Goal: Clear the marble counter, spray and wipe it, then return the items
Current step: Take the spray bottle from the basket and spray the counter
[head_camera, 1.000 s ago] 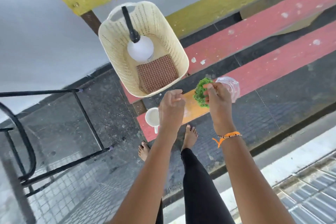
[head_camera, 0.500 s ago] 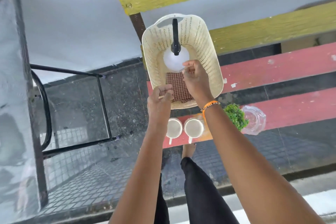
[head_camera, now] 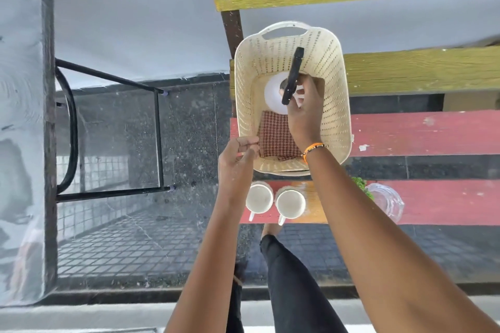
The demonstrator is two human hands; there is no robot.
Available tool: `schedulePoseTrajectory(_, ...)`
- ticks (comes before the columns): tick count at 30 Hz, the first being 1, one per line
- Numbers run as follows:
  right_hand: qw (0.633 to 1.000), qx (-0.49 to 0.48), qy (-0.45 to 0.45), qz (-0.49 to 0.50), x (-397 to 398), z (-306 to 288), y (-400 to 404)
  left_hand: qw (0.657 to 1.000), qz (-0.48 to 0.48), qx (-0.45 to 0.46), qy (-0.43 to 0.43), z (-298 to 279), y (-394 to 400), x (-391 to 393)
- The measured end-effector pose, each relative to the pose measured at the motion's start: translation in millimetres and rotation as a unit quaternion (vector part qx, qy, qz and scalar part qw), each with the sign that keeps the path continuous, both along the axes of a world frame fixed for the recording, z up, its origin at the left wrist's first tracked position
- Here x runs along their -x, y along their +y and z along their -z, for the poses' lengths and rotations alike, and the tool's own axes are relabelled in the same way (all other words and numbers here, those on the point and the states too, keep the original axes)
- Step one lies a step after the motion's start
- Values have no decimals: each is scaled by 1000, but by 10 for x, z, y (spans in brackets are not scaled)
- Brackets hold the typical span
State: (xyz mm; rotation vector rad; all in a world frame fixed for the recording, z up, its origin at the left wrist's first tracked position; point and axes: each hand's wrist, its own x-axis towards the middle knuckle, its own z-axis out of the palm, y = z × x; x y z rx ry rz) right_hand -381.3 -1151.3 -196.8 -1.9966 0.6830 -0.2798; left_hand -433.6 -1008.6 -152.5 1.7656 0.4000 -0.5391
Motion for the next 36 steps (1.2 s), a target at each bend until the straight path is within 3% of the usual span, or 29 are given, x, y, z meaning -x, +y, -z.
schedulePoseTrajectory(8,997,31,-61,-29,269,-381,265,998,-45,45,-5,-178,383,197)
schedulePoseTrajectory(15,980,-82,-181,-5,611,-1216,897,989,-72,108,-73,-689,1040,380)
schedulePoseTrajectory(26,948,-188,-148,-211,1134,-2097,3004,955,-223,133,-144,-1523,2943,1018)
schedulePoseTrajectory(36,923,-110,-119,-350,1029,-2469,4844,901,-374,94,-199,-1992,4921,1554)
